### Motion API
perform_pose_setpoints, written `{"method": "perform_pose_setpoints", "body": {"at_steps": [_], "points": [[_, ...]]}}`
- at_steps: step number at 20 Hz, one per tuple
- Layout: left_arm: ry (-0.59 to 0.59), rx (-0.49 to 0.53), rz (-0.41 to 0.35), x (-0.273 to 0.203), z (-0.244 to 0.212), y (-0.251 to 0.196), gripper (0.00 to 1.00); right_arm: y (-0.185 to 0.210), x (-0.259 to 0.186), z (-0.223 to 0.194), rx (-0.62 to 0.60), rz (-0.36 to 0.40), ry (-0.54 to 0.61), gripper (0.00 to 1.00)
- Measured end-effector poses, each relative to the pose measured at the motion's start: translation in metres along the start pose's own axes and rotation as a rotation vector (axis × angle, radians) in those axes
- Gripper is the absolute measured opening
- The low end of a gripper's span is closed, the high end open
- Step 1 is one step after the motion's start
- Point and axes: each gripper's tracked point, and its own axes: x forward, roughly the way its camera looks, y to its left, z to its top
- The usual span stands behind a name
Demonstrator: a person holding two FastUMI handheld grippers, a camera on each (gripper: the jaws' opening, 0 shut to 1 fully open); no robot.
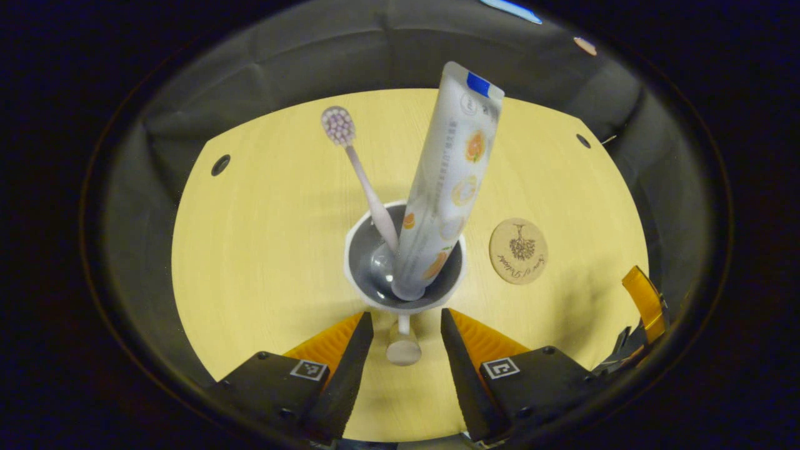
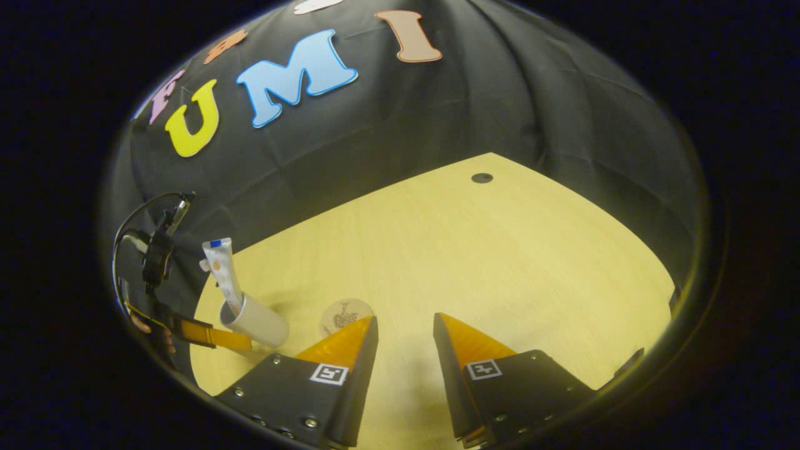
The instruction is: Put the toothbrush and toothpaste on the desktop into the cup, then pick up the cup and place it on the coaster on the desktop.
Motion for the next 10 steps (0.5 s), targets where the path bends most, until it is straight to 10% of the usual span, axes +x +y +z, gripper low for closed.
{"method": "perform_pose_setpoints", "body": {"at_steps": [6,10], "points": [[0.005,-0.012,0.006,0.017,0.006,0.001,0.74,-0.004,0.002,-0.003,0.022,-0.004,0.014,0.54],[0.015,-0.024,0.008,0.02,0.005,-0.001,0.41,-0.001,0.002,-0.005,0.024,0.0,0.026,0.54]]}}
